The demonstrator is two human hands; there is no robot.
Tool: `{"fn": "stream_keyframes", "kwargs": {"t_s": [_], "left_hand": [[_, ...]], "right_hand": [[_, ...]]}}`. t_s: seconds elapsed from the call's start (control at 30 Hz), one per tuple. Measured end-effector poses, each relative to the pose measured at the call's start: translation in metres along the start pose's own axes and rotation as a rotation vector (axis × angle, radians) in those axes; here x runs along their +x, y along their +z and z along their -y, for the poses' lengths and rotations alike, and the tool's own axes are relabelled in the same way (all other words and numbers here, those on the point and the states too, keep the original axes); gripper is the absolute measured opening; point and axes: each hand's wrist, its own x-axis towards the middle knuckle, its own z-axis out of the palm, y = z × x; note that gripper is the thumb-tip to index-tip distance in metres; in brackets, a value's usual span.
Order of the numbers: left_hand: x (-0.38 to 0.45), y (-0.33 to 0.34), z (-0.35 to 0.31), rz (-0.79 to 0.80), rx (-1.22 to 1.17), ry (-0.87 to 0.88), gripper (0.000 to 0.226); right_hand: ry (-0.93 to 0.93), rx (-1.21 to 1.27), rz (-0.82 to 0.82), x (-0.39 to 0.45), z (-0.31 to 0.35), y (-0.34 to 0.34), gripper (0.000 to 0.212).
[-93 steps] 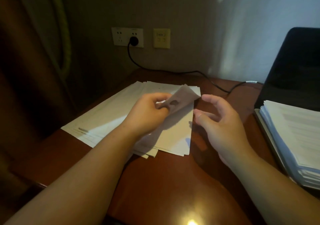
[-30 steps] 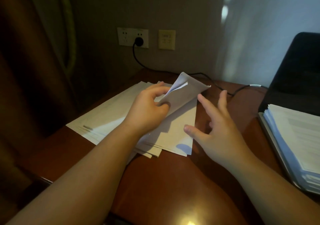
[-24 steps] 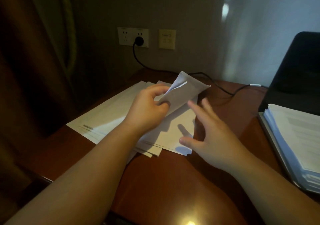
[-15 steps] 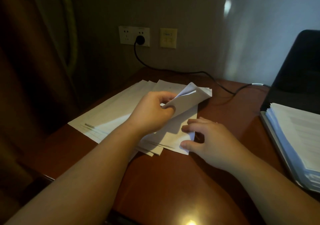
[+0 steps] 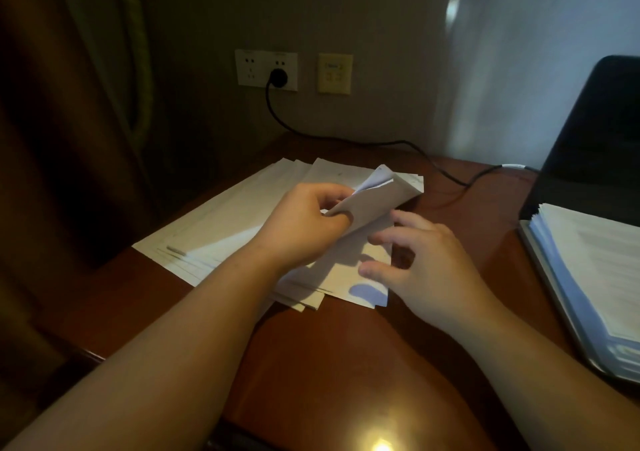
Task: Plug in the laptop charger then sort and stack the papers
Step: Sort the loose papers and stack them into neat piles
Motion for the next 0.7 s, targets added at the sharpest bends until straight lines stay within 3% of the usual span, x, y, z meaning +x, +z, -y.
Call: {"fn": "stream_keyframes", "kwargs": {"t_s": [0.07,0.17,0.33,0.53,0.7], "left_hand": [[0.0,0.001,0.0,-0.006,-0.008,-0.007,0.029],[0.0,0.001,-0.001,-0.005,-0.013,-0.016,0.029],[-0.002,0.001,-0.004,0.005,0.005,-0.029,0.028],[-0.001,0.001,-0.005,0.011,0.026,-0.031,0.027],[-0.002,0.002,-0.005,0.011,0.025,-0.026,0.028]], "right_hand": [[0.013,-0.109,0.154,-0.001,-0.003,-0.003,0.056],[0.02,-0.169,0.228,0.0,-0.007,-0.007,0.057],[0.025,-0.148,0.108,0.0,-0.003,0.002,0.048],[0.077,0.018,-0.111,0.002,-0.002,0.005,0.061],[0.108,0.295,-0.102,0.0,-0.001,0.008,0.035]]}}
